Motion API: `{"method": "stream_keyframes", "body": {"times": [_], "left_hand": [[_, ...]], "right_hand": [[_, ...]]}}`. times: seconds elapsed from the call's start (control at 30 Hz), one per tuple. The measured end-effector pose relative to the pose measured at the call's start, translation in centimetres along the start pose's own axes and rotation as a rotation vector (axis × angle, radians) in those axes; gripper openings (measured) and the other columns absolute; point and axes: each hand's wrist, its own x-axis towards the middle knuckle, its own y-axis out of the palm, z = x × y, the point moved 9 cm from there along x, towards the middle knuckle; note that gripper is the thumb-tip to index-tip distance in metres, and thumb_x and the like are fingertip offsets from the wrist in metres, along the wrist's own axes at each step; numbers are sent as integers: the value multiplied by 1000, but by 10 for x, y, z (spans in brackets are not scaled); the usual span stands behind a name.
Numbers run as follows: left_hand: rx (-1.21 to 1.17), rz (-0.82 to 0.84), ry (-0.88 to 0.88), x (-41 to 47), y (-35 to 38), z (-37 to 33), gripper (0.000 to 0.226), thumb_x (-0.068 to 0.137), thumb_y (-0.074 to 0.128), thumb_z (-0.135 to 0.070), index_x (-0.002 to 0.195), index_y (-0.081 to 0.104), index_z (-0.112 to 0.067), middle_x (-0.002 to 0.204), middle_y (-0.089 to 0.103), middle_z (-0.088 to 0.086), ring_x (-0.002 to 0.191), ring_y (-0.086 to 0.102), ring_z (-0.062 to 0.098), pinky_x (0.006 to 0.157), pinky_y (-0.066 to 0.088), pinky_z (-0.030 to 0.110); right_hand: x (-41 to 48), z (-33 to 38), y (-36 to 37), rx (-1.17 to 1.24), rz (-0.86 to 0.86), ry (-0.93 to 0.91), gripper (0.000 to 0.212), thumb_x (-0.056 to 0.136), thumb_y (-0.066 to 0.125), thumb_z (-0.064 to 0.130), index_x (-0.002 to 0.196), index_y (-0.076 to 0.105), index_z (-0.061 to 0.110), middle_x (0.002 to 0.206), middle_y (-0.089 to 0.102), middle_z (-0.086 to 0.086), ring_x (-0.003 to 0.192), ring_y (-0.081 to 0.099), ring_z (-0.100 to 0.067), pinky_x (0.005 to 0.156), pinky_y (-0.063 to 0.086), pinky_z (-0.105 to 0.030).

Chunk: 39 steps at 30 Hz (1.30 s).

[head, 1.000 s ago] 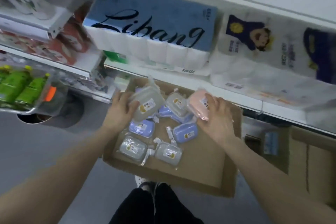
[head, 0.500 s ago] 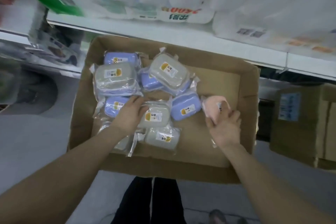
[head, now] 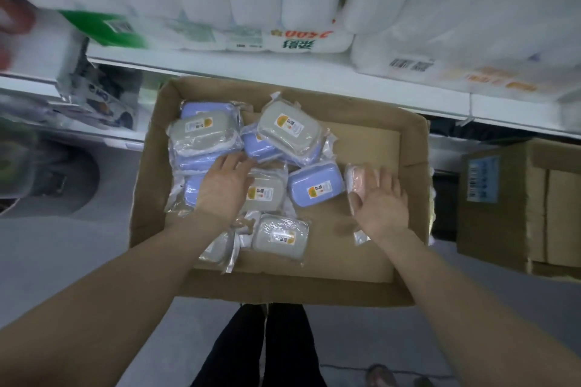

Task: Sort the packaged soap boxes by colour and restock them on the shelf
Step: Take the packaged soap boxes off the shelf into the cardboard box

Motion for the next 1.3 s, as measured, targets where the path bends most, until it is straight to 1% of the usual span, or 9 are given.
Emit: {"method": "stream_keyframes", "body": {"times": [0.2, 0.3, 0.43, 0.5, 0.63, 0.77, 1.1, 1.2, 1.3], "left_hand": [[-10, -58, 69, 7, -87, -28, 32, 81, 71, -9, 113, 67, -7, 115, 63, 16, 105, 58, 40, 86, 51, 47], [11, -109, 132, 11, -140, -50, 31, 84, 69, -14, 114, 67, -5, 115, 64, 18, 103, 59, 40, 84, 49, 46], [56, -214, 259, 13, -216, -84, 28, 83, 71, -16, 110, 68, -7, 110, 65, 16, 95, 62, 40, 83, 52, 43], [84, -277, 311, 14, -256, -103, 32, 83, 72, -19, 113, 68, -9, 113, 65, 13, 99, 61, 37, 84, 51, 41], [131, -391, 395, 21, -334, -138, 34, 89, 66, -25, 120, 64, -12, 121, 62, 9, 109, 57, 33, 86, 50, 41], [133, -481, 429, 39, -397, -171, 36, 91, 63, -25, 124, 61, -13, 126, 58, 8, 115, 53, 32, 85, 51, 43], [169, -522, 425, 129, -456, -282, 54, 92, 60, -31, 141, 45, -13, 142, 44, 10, 129, 40, 31, 97, 41, 42], [208, -526, 432, 166, -459, -322, 57, 88, 63, -27, 141, 44, -13, 141, 44, 11, 126, 43, 33, 95, 45, 45], [252, -521, 414, 204, -458, -361, 58, 87, 63, -24, 140, 43, -12, 140, 46, 14, 124, 45, 36, 89, 47, 46]], "right_hand": [[-33, 28, -99, -38, -195, -159, 63, 94, 54, 37, 149, 35, 12, 147, 40, -23, 136, 37, -42, 110, 31, -55], [-52, 41, -155, -88, -281, -215, 65, 95, 50, 38, 151, 32, 11, 148, 38, -26, 139, 34, -44, 113, 27, -57], [-78, 56, -241, -105, -478, -277, 63, 92, 53, 39, 148, 40, 11, 145, 45, -24, 134, 41, -45, 108, 34, -57], [-90, 64, -287, -124, -596, -331, 61, 91, 57, 38, 145, 44, 11, 141, 48, -24, 130, 45, -45, 104, 39, -57], [-110, 72, -377, -170, -798, -353, 62, 93, 39, 46, 144, 45, 12, 138, 51, -23, 127, 48, -42, 101, 41, -53], [-119, 66, -451, -165, -958, -361, 59, 93, 50, 43, 144, 44, 15, 139, 50, -19, 129, 46, -40, 104, 37, -51], [-56, -8, -572, -197, -981, -342, 70, 89, 61, 40, 149, 35, 15, 146, 41, -24, 135, 37, -44, 108, 33, -56], [-31, -48, -613, -226, -1050, -315, 74, 82, 68, 36, 146, 39, 14, 141, 45, -26, 129, 42, -46, 103, 38, -56], [0, -95, -646, -209, -1057, -245, 83, 81, 69, 42, 151, 33, 14, 147, 36, -29, 136, 34, -47, 105, 32, -55]]}}
